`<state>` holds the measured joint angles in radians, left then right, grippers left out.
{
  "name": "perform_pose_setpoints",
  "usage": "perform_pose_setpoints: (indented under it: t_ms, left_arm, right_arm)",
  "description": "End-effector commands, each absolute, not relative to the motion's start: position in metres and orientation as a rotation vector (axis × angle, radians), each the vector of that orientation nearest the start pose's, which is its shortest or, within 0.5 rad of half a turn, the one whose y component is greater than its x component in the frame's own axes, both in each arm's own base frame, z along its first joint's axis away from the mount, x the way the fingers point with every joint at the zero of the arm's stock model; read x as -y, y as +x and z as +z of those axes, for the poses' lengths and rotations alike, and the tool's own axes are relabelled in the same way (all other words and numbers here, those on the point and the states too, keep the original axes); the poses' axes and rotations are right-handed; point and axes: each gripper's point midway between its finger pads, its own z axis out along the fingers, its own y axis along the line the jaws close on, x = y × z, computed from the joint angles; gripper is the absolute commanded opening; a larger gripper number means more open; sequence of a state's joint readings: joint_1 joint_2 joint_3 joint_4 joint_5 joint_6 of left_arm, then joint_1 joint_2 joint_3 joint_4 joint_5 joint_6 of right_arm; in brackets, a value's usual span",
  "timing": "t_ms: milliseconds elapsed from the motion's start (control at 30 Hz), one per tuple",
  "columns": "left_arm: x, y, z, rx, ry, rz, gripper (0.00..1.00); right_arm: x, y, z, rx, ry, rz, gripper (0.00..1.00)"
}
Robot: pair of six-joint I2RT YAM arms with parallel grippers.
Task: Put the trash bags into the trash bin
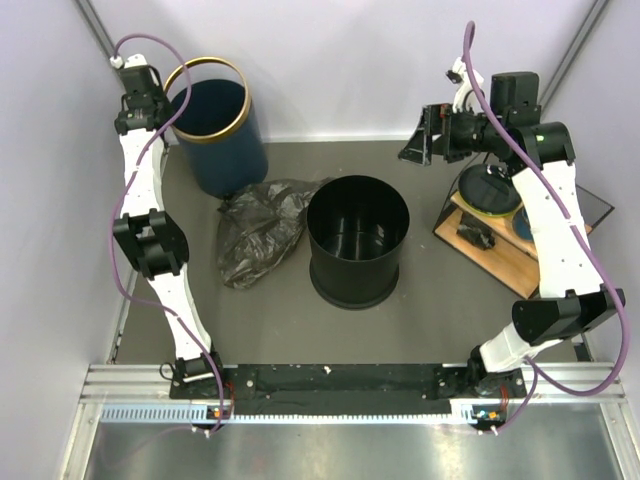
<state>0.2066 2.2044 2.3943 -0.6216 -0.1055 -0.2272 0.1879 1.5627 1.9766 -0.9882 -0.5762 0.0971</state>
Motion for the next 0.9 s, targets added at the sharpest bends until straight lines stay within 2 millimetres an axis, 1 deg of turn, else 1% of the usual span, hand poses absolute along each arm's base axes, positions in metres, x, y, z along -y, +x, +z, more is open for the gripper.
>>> perform_pose_setpoints:
  t_ms: [0, 33, 67, 100, 233, 267, 367, 433, 467, 500, 600, 633, 700, 733, 767, 800, 833, 867]
  left_arm:
    - [-0.137, 0.613, 0.318, -1.829, -0.496, 0.08, 0.08]
    - [-0.138, 0.613, 0.32, -1.821, -0.506, 0.076, 0.1]
    - [-0.139, 0.614, 0.321, -1.815, -0.512, 0.073, 0.16]
    - [-0.139, 0.615, 0.326, -1.798, -0.509, 0.065, 0.19]
    - [-0.131, 0.619, 0.338, -1.765, -0.477, 0.023, 0.33]
    - [-0.131, 0.619, 0.339, -1.761, -0.474, 0.019, 0.4]
    - [-0.129, 0.619, 0.339, -1.763, -0.467, 0.016, 0.41]
    - [-0.128, 0.618, 0.341, -1.763, -0.472, 0.008, 0.44]
    - [-0.127, 0.616, 0.348, -1.751, -0.469, 0.001, 0.46]
    - [-0.126, 0.615, 0.348, -1.75, -0.468, -0.009, 0.46]
    - [-0.127, 0.613, 0.361, -1.72, -0.462, -0.003, 0.47]
    - [-0.127, 0.613, 0.362, -1.717, -0.46, -0.002, 0.49]
    - [-0.124, 0.61, 0.371, -1.7, -0.446, -0.01, 0.51]
    - [-0.124, 0.609, 0.369, -1.706, -0.431, -0.005, 0.53]
    - [-0.123, 0.604, 0.382, -1.681, -0.412, -0.003, 0.55]
    - [-0.121, 0.604, 0.394, -1.648, -0.377, -0.006, 0.57]
    - [-0.119, 0.596, 0.412, -1.62, -0.325, 0.023, 0.58]
    - [-0.121, 0.592, 0.425, -1.594, -0.299, 0.045, 0.64]
  right_arm:
    - [-0.169, 0.345, 0.397, -2.027, -0.468, 0.765, 0.99]
    - [-0.169, 0.345, 0.397, -2.03, -0.467, 0.761, 0.99]
    - [-0.169, 0.345, 0.397, -2.027, -0.467, 0.76, 0.99]
    - [-0.169, 0.344, 0.398, -2.026, -0.469, 0.76, 0.99]
    - [-0.168, 0.344, 0.398, -2.025, -0.471, 0.756, 0.99]
    - [-0.168, 0.344, 0.397, -2.027, -0.47, 0.755, 0.99]
    - [-0.168, 0.345, 0.397, -2.027, -0.471, 0.754, 0.99]
    - [-0.167, 0.345, 0.397, -2.028, -0.471, 0.752, 0.99]
    - [-0.169, 0.344, 0.397, -2.026, -0.475, 0.755, 0.99]
    - [-0.169, 0.344, 0.396, -2.029, -0.476, 0.76, 0.99]
    - [-0.172, 0.344, 0.394, -2.034, -0.482, 0.782, 0.99]
    - [-0.172, 0.344, 0.395, -2.03, -0.489, 0.787, 0.99]
    - [-0.174, 0.345, 0.394, -2.032, -0.491, 0.795, 0.99]
    - [-0.174, 0.345, 0.395, -2.028, -0.498, 0.795, 0.99]
    - [-0.174, 0.345, 0.395, -2.029, -0.499, 0.798, 0.99]
    - [-0.174, 0.344, 0.395, -2.028, -0.502, 0.799, 0.99]
    - [-0.173, 0.344, 0.395, -2.027, -0.506, 0.795, 0.99]
    - [-0.174, 0.343, 0.395, -2.024, -0.512, 0.792, 0.99]
